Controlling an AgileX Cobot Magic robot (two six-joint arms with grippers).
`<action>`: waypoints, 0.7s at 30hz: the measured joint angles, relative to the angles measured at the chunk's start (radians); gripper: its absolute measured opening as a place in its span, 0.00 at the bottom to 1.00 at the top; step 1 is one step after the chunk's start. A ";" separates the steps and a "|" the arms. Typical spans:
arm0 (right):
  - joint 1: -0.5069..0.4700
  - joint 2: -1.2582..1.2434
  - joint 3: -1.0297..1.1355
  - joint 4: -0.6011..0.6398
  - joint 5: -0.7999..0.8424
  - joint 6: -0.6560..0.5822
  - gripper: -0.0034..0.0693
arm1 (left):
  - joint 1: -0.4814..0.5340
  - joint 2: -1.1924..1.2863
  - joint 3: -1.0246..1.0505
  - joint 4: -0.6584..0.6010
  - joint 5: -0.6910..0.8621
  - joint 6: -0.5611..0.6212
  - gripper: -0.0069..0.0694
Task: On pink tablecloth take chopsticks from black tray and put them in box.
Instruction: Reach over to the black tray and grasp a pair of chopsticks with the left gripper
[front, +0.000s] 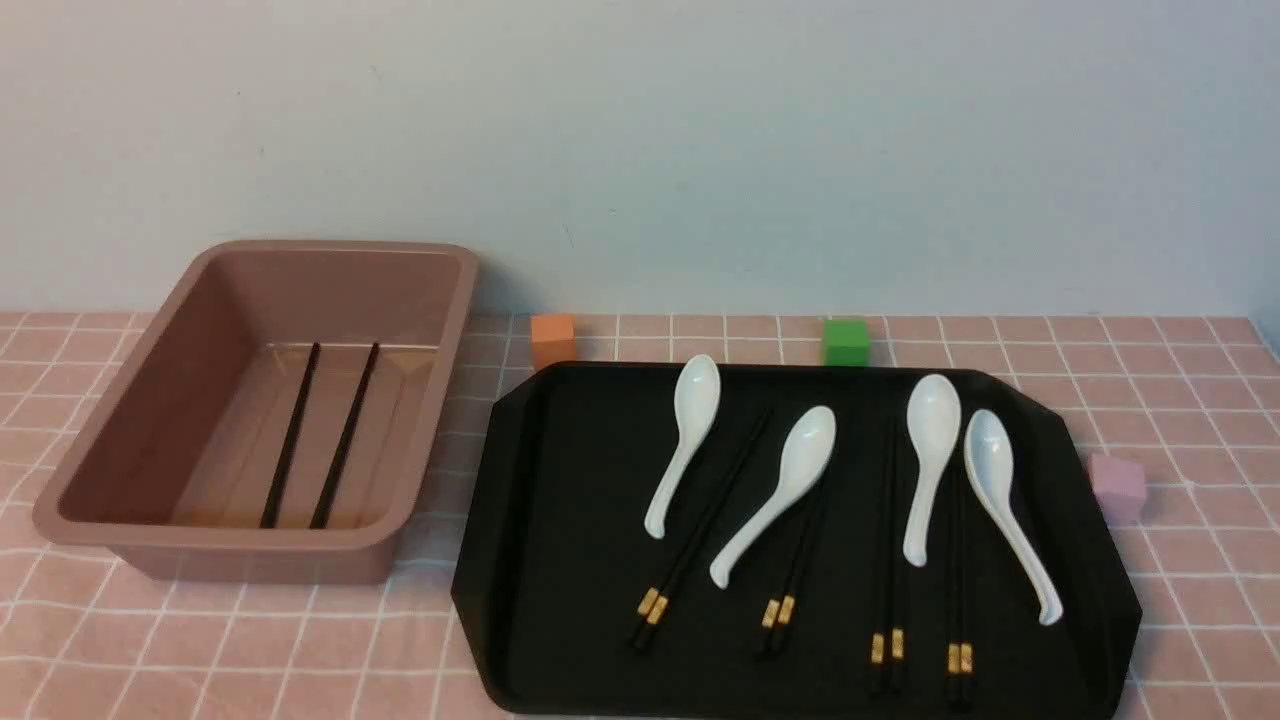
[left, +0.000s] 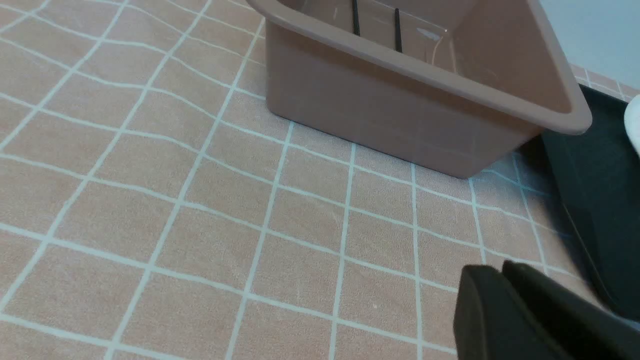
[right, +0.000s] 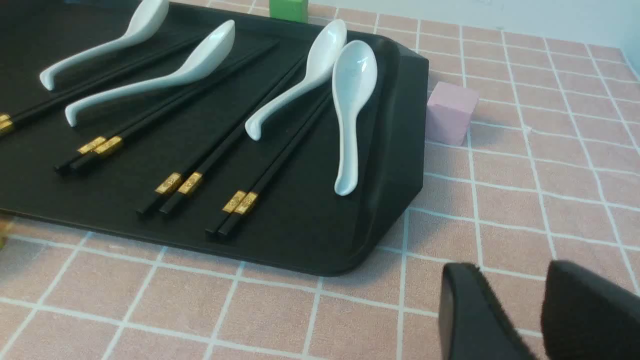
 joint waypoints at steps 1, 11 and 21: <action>0.000 0.000 0.000 0.000 0.000 0.000 0.38 | 0.000 0.000 0.000 0.000 0.000 0.000 0.16; 0.000 0.000 0.000 0.001 0.000 0.000 0.38 | 0.000 0.000 0.000 0.000 0.000 0.000 0.17; 0.000 0.000 0.000 0.001 0.000 0.000 0.38 | 0.000 0.000 0.000 0.001 -0.002 0.000 0.18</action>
